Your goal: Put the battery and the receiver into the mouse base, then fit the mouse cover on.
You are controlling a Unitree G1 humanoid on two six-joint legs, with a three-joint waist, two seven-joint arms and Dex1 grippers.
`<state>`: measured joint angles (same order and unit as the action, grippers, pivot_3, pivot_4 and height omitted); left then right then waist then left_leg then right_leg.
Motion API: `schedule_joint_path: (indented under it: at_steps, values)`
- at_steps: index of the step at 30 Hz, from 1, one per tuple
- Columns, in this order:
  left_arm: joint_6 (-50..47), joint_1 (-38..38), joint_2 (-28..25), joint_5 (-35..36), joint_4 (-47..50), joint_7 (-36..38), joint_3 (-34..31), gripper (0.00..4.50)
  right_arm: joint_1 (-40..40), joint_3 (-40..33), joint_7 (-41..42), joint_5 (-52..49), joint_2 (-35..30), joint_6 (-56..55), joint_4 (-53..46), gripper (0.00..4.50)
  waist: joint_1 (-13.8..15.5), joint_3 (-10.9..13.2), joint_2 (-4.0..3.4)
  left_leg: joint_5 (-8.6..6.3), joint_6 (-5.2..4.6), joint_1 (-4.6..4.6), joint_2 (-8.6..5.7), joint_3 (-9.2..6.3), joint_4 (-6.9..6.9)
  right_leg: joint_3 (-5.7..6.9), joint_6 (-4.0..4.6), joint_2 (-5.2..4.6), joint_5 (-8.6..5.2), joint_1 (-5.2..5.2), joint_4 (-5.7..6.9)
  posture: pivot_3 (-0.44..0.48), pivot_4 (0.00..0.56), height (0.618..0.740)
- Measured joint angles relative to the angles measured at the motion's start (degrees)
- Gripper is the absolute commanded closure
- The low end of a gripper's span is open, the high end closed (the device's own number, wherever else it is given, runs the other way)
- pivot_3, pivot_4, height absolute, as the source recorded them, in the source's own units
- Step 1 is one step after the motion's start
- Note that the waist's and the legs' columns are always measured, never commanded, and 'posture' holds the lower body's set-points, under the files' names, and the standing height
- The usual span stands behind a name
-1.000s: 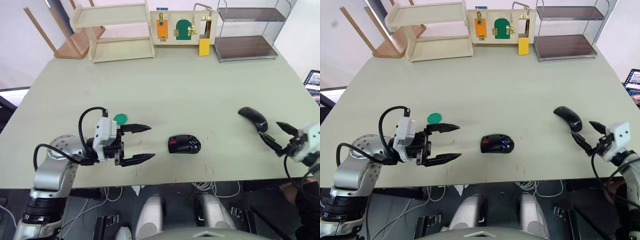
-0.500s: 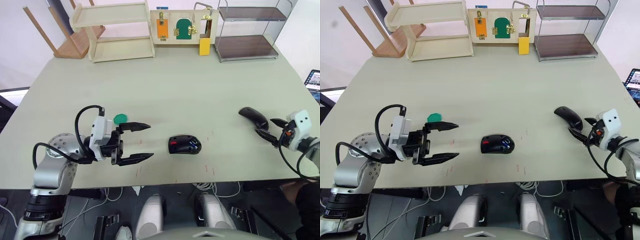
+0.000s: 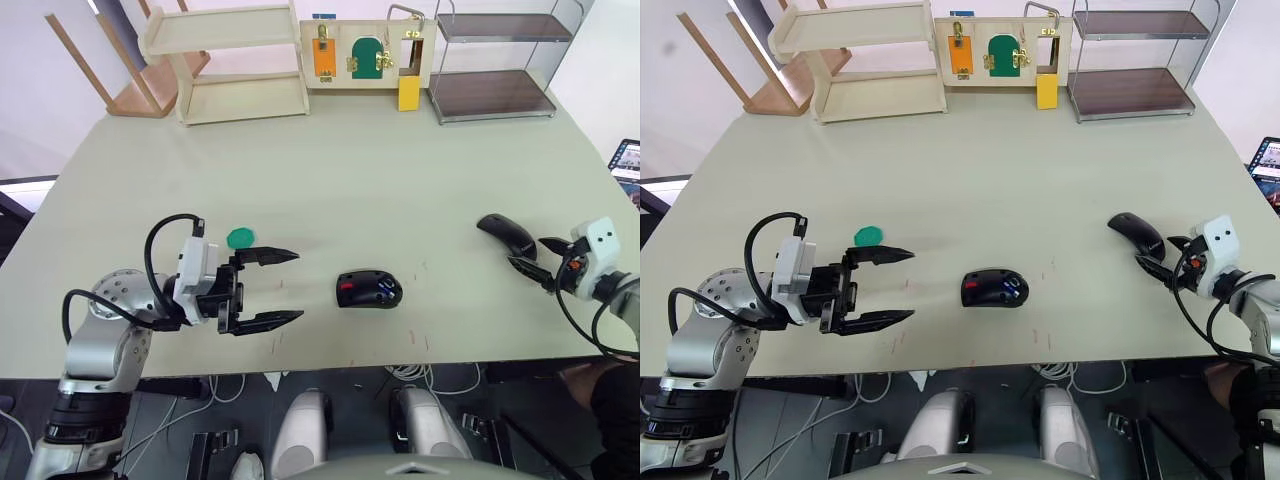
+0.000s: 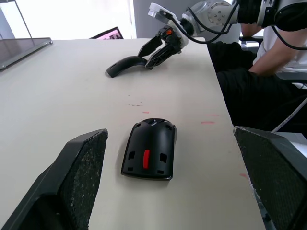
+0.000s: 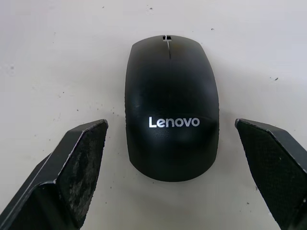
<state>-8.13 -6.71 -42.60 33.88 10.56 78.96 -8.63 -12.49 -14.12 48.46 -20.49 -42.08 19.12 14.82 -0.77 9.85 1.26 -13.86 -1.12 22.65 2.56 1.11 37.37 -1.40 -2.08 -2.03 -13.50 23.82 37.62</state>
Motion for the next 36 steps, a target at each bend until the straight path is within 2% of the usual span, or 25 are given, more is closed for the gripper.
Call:
schedule_joint_path:
  at_steps: [4,15,19,21,23,36]
  values:
    - [0.00,-0.04,0.00,0.02,0.10,-0.45,-0.01,0.00,-0.60,-0.32,-0.09,-0.17,-0.07,0.35,-0.42,2.69,-0.11,0.00,0.05,0.00,0.00,-0.03,0.02,0.00,0.00,0.00,-0.02,0.02,0.01,-0.01,0.01,0.000,0.150,0.740]
    - [-0.01,0.14,0.00,0.02,0.15,-1.15,-0.01,0.00,-0.57,-0.12,-0.43,-0.06,0.34,0.81,-0.45,2.69,-0.11,0.01,0.04,0.00,0.00,-0.04,0.03,0.01,0.01,-0.01,-0.03,0.02,0.02,-0.01,0.03,0.000,0.150,0.740]
    - [-0.01,0.21,0.00,0.02,0.18,-1.41,-0.01,0.00,-0.57,-0.03,-0.59,-0.04,0.64,0.93,-0.81,1.59,-0.08,0.01,0.04,0.00,0.00,-0.04,0.02,0.01,0.01,-0.01,-0.06,0.02,0.04,-0.01,0.04,0.000,0.150,0.740]
    - [-0.02,0.22,0.00,0.03,0.19,-1.55,-0.01,0.00,-0.57,-0.01,-0.71,-0.14,0.96,1.72,-1.24,0.71,-0.04,0.01,0.04,0.00,0.00,-0.03,0.02,0.01,0.01,-0.01,-0.06,0.02,0.04,0.00,0.03,0.000,0.150,0.740]
    - [-0.04,0.28,0.00,0.04,0.20,-1.63,-0.01,0.00,-0.57,-0.02,-1.14,-0.26,1.37,2.59,-1.97,0.10,-0.04,0.01,0.04,0.00,0.00,-0.02,0.02,0.01,0.01,-0.01,-0.07,0.02,0.05,0.00,0.02,0.000,0.150,0.740]
    - [-0.33,0.88,0.00,0.11,1.73,-2.09,-0.04,0.00,-3.75,0.27,-4.53,-0.18,3.09,6.97,-2.29,0.10,0.01,0.01,0.03,0.00,0.00,0.01,0.02,0.00,0.01,0.00,-0.06,0.01,0.07,0.00,0.00,0.000,0.150,0.740]
